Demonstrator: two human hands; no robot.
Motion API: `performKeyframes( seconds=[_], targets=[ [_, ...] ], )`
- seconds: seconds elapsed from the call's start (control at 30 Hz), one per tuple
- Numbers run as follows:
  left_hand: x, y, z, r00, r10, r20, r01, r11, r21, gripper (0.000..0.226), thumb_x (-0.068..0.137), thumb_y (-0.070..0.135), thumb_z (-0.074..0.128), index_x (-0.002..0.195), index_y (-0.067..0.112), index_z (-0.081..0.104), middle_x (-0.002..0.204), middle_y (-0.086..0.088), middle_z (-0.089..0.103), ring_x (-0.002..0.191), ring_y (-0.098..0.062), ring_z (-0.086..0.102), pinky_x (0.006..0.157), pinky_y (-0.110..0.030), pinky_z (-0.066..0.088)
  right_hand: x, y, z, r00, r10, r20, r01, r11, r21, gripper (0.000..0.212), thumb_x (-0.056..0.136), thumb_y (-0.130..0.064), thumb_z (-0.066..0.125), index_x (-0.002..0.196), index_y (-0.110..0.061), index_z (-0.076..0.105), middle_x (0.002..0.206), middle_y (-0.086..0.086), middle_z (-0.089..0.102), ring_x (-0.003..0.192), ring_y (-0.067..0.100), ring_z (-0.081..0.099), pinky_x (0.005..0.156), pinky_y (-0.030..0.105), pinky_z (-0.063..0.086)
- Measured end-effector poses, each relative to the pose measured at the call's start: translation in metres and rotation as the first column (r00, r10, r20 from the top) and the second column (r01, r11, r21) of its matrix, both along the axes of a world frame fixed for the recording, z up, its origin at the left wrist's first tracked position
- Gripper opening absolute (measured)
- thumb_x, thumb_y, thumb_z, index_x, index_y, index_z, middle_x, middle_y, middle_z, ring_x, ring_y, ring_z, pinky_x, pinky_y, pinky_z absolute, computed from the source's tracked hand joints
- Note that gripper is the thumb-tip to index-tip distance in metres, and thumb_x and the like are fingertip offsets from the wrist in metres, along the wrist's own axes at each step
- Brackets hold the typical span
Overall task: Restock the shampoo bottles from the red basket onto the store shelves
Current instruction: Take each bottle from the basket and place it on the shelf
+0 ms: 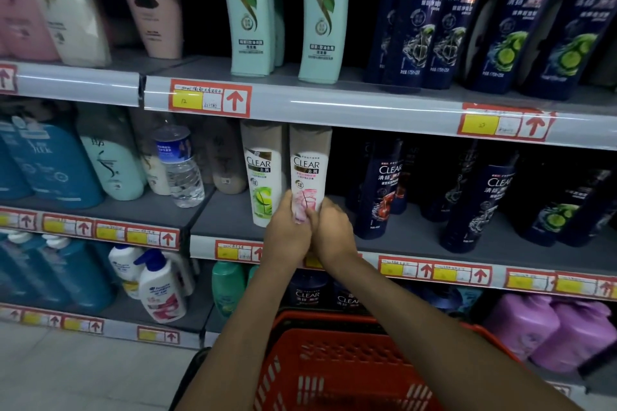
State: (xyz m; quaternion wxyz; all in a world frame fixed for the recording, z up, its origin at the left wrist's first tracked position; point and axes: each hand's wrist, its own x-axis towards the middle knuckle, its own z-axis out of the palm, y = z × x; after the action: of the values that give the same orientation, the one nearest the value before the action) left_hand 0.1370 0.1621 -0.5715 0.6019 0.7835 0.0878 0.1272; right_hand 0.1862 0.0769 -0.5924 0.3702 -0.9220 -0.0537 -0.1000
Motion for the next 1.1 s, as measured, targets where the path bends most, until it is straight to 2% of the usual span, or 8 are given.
performKeyframes(
  seconds=[0.3, 0.5, 0.57, 0.63, 0.8, 0.9, 1.0, 1.1],
  targets=[
    [-0.003, 0.002, -0.004, 0.999, -0.041, -0.014, 0.038, 0.987, -0.154, 0.038, 0.086, 0.014, 0.057, 0.099, 0.048, 0.064, 0.111, 0.003, 0.075, 0.107, -0.021, 0.068, 0.096, -0.049, 0.058, -0.002, 0.002, 0.003, 0.990, 0.019, -0.140, -0.015, 0.999, 0.032, 0.032, 0.104, -0.029, 0.052, 0.122, -0.002, 0.056, 0.119, 0.019, 0.060, 0.106, 0.037, 0.064, 0.090, 0.044, 0.054],
    [-0.017, 0.003, -0.001, 0.995, -0.090, -0.051, 0.075, 0.968, -0.240, 0.058, 0.093, -0.013, 0.043, 0.118, 0.035, 0.065, 0.129, 0.007, 0.069, 0.111, -0.022, 0.065, 0.091, -0.032, 0.050, -0.009, -0.002, 0.016, 0.983, -0.005, -0.185, 0.004, 1.000, -0.006, 0.027, 0.103, -0.016, 0.054, 0.125, -0.001, 0.056, 0.124, 0.019, 0.060, 0.112, 0.036, 0.062, 0.093, 0.042, 0.052],
    [-0.020, 0.007, -0.002, 0.993, -0.083, -0.088, 0.062, 0.973, -0.223, 0.066, 0.092, -0.016, 0.041, 0.142, 0.024, 0.057, 0.139, 0.008, 0.059, 0.124, -0.026, 0.060, 0.102, -0.039, 0.051, -0.018, -0.008, 0.019, 0.982, -0.028, -0.187, 0.023, 0.999, -0.027, 0.026, 0.103, -0.014, 0.055, 0.125, -0.001, 0.055, 0.125, 0.020, 0.060, 0.113, 0.036, 0.061, 0.092, 0.040, 0.051],
    [-0.022, 0.011, -0.004, 0.992, -0.078, -0.099, 0.060, 0.982, -0.177, 0.073, 0.088, -0.018, 0.044, 0.152, 0.017, 0.047, 0.141, -0.002, 0.061, 0.126, -0.034, 0.060, 0.092, -0.039, 0.055, -0.032, -0.017, 0.021, 0.985, -0.027, -0.172, 0.021, 0.999, -0.037, 0.028, 0.103, -0.012, 0.053, 0.129, -0.003, 0.054, 0.129, 0.019, 0.060, 0.117, 0.034, 0.060, 0.093, 0.039, 0.051],
    [-0.039, 0.013, -0.002, 0.994, -0.059, -0.097, 0.047, 0.992, -0.121, 0.071, 0.085, -0.014, 0.058, 0.148, 0.018, 0.051, 0.135, -0.013, 0.062, 0.112, -0.025, 0.065, 0.073, -0.027, 0.053, -0.074, -0.057, 0.034, 0.995, 0.064, -0.073, -0.064, 0.998, 0.001, 0.052, 0.101, -0.007, 0.055, 0.151, -0.016, 0.045, 0.146, 0.009, 0.055, 0.130, 0.025, 0.056, 0.106, 0.036, 0.049],
    [-0.050, 0.008, -0.001, 0.995, -0.052, -0.089, 0.047, 0.997, -0.056, 0.066, 0.088, -0.004, 0.068, 0.147, 0.021, 0.051, 0.132, -0.012, 0.060, 0.112, -0.025, 0.063, 0.082, -0.030, 0.053, -0.096, -0.089, 0.047, 0.992, 0.087, -0.097, -0.091, 0.995, -0.040, 0.056, 0.096, -0.015, 0.067, 0.149, -0.017, 0.049, 0.143, 0.007, 0.058, 0.128, 0.024, 0.057, 0.102, 0.027, 0.044],
    [-0.062, -0.002, -0.001, 0.996, -0.062, -0.064, 0.068, 0.993, 0.098, 0.064, 0.089, 0.014, 0.075, 0.146, 0.029, 0.052, 0.124, -0.002, 0.063, 0.108, -0.023, 0.066, 0.095, -0.041, 0.056, -0.114, -0.122, 0.052, 0.991, 0.099, -0.090, -0.108, 0.988, -0.106, 0.064, 0.091, -0.027, 0.075, 0.149, -0.021, 0.049, 0.146, 0.007, 0.054, 0.134, 0.024, 0.052, 0.107, 0.031, 0.042],
    [-0.072, -0.018, -0.003, 0.994, -0.100, -0.030, 0.104, 0.980, 0.172, 0.061, 0.091, 0.021, 0.076, 0.146, 0.028, 0.052, 0.123, 0.002, 0.063, 0.110, -0.021, 0.065, 0.092, -0.039, 0.057, -0.127, -0.152, 0.048, 0.988, 0.118, -0.103, -0.135, 0.974, -0.181, 0.075, 0.088, -0.039, 0.078, 0.153, -0.023, 0.043, 0.149, 0.005, 0.049, 0.136, 0.024, 0.048, 0.110, 0.036, 0.042]
  ],
)
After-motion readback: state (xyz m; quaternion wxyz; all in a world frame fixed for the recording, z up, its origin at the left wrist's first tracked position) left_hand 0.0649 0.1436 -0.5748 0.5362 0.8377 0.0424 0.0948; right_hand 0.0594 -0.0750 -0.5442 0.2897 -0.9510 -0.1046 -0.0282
